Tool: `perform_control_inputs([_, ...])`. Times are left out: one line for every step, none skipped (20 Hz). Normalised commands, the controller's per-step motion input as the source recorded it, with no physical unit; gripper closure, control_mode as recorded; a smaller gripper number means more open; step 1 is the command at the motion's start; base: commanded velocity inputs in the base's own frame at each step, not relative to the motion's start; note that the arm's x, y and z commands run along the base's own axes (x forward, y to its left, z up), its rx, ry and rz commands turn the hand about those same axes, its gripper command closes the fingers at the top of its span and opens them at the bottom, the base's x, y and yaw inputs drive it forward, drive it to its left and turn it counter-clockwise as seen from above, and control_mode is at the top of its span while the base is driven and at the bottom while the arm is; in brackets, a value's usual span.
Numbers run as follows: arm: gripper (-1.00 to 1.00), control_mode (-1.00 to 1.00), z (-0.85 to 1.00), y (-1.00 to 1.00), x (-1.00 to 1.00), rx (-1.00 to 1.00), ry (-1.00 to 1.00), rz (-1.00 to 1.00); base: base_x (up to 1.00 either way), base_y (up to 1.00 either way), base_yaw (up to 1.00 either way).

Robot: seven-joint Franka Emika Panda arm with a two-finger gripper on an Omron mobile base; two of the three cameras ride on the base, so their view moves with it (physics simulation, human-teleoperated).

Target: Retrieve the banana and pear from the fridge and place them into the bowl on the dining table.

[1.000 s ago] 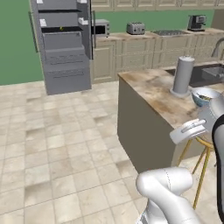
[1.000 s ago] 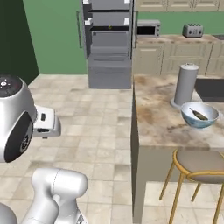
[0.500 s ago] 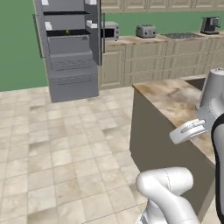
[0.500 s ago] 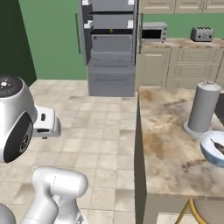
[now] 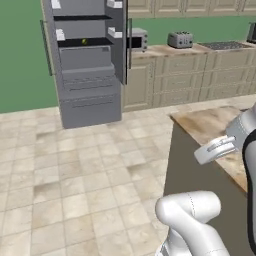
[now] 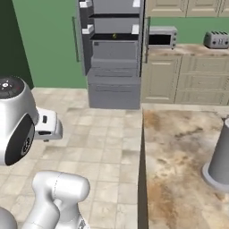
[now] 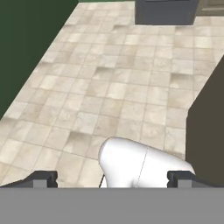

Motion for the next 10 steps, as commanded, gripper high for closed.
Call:
perform_control_inputs([-1.0,1.0,0.0,0.0,0.0,0.0,0.0,0.0,1.0,-0.08,0.05])
perform_control_inputs([-1.0,1.0,0.0,0.0,0.0,0.0,0.0,0.0,1.0,-0.05,0.05])
perform_control_inputs([-1.0,1.0,0.0,0.0,0.0,0.0,0.0,0.0,1.0,-0.04,0.05])
perform_control_inputs([-1.0,1.0,0.0,0.0,0.0,0.0,0.0,0.0,1.0,-0.04,0.05])
perform_control_inputs([-1.0,1.0,0.0,0.0,0.0,0.0,0.0,0.0,1.0,-0.06,0.05])
perform_control_inputs([-1.0,1.0,0.0,0.0,0.0,0.0,0.0,0.0,1.0,-0.06,0.04])
perform_control_inputs([-1.0,1.0,0.0,0.0,0.0,0.0,0.0,0.0,1.0,-0.06,0.04])
perform_control_inputs([-1.0,1.0,0.0,0.0,0.0,0.0,0.0,0.0,1.0,-0.08,0.04])
perform_control_inputs([-1.0,1.0,0.0,0.0,0.0,0.0,0.0,0.0,1.0,-0.09,0.04])
perform_control_inputs([-1.0,1.0,0.0,0.0,0.0,0.0,0.0,0.0,1.0,-0.09,0.04])
